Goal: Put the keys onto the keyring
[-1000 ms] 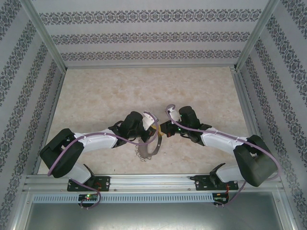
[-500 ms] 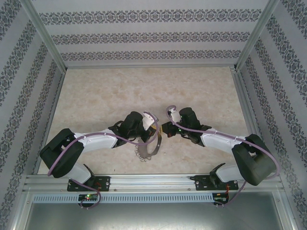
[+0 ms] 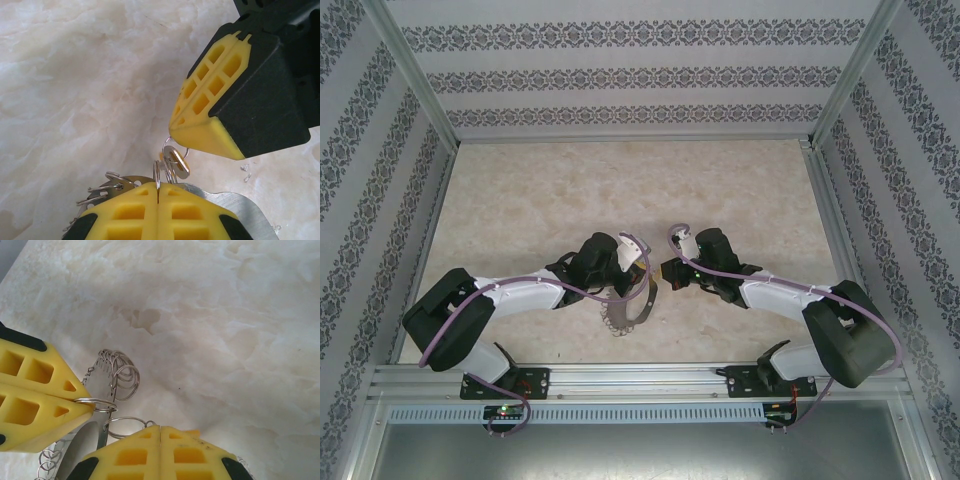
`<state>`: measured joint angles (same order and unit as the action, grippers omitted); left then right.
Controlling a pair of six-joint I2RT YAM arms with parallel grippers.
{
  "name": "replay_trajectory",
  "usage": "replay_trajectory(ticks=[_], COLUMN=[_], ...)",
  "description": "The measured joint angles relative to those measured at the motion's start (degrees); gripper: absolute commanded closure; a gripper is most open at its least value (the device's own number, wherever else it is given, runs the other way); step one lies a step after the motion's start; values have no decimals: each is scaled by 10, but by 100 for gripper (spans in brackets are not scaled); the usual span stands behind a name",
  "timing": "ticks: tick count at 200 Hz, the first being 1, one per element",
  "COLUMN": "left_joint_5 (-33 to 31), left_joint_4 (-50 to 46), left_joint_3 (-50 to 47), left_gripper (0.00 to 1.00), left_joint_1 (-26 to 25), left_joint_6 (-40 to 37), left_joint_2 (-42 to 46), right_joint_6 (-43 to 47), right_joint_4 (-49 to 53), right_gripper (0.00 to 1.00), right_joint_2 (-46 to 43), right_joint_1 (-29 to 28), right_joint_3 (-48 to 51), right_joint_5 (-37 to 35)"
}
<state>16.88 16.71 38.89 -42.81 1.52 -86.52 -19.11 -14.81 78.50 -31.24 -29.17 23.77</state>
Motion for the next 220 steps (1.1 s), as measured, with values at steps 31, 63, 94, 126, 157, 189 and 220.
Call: replay_trajectory(ticks=[31, 63, 94, 126, 157, 189, 220], left_joint_5=[0, 0, 0, -6, -11, -11, -15], left_joint_4=[0, 0, 0, 0, 0, 0, 5], left_joint_3=[0, 0, 0, 0, 0, 0, -3], left_gripper=[100, 100, 100, 100, 100, 100, 100], left_joint_1=[0, 0, 0, 0, 0, 0, 0], left_joint_6=[0, 2, 2, 2, 2, 2, 2], left_joint_2=[0, 0, 0, 0, 2, 3, 4], right_joint_6=[-2, -4, -7, -13, -17, -19, -20], right_joint_4=[0, 0, 0, 2, 4, 4, 4], right_gripper=[100, 100, 100, 100, 100, 100, 100], right_joint_2=[0, -5, -19, -39, -53, -57, -57], right_joint_1=[0, 0, 0, 0, 0, 0, 0], right_joint_3=[0, 4, 12, 15, 15, 16, 17], right_joint_5=[0, 0, 0, -1, -2, -2, -2])
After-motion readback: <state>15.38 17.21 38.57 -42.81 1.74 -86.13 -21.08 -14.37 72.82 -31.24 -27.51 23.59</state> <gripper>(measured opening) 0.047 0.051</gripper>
